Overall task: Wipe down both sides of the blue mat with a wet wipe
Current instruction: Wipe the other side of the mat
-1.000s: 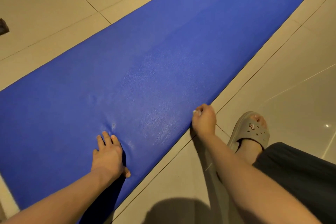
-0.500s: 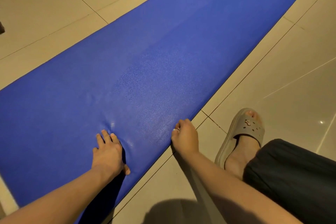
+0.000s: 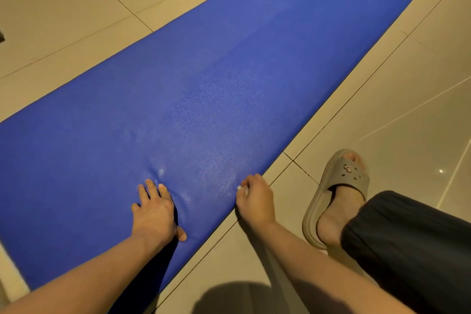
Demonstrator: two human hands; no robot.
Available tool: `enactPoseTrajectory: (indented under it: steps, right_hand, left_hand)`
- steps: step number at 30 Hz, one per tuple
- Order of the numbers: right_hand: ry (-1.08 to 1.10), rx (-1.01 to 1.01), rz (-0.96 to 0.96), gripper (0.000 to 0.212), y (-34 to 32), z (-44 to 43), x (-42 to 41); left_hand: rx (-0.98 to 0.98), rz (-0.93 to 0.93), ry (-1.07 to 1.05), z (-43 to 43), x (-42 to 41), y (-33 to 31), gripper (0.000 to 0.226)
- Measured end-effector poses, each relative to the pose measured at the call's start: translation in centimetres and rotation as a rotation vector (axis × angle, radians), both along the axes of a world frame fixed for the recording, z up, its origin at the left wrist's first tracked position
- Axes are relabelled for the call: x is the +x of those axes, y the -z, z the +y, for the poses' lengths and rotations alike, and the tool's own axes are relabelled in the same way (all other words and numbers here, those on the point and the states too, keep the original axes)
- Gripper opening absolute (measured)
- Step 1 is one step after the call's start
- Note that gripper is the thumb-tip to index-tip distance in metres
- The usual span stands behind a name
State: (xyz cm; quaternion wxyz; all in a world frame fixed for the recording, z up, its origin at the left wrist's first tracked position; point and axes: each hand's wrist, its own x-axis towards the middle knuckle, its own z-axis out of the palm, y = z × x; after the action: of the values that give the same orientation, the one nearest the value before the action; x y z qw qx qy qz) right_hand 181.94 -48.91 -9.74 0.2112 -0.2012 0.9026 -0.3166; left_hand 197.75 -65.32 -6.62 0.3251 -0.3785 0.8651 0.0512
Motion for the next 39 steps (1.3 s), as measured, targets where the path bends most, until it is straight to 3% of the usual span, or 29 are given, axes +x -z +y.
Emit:
enactPoseTrajectory:
  steps: [2,6,8,11,16,19,24,30,33,39]
  right_hand:
    - [-0.047,0.006,0.011,0.012,0.1,0.1,-0.3]
    - [0.187,0.009,0.073,0.013,0.8,-1.1,-7.4]
    - [0.198,0.06,0.096,0.013,0.8,-1.4,-9.9]
    - [0.197,0.074,0.124,0.015,0.8,-1.5,-7.7]
    - [-0.067,-0.007,0.063,0.017,0.4,-0.3,1.4]
    - [-0.247,0.037,0.089,0.01,0.3,0.0,1.1]
    - [0.046,0.118,0.146,0.004,0.3,-0.2,-5.4]
    - [0.187,0.082,0.07,0.017,0.2,-1.4,-1.1]
    - [0.206,0.092,0.001,0.023,-0.6,-1.5,-0.1]
    - [0.105,0.194,-0.062,0.013,-1.5,-1.7,0.8]
  left_hand:
    - [0.006,0.005,-0.002,0.0,0.0,0.0,0.152]
    - [0.019,-0.003,-0.021,0.1,0.0,0.2,0.152]
    - [0.018,-0.006,-0.019,0.0,0.1,0.3,0.152]
    - [0.018,-0.007,-0.01,0.0,0.1,0.3,0.153]
    - [0.017,-0.022,-0.016,0.0,-0.1,0.4,0.154]
    - [0.015,-0.032,-0.015,0.1,-0.4,0.3,0.154]
    - [0.022,-0.044,-0.025,0.1,-0.3,0.2,0.157]
    - [0.036,-0.022,-0.019,0.0,-0.1,0.1,0.158]
    - [0.041,-0.019,-0.027,0.0,-0.2,-0.1,0.159]
    - [0.06,0.09,-0.008,-0.5,1.7,-0.3,0.151]
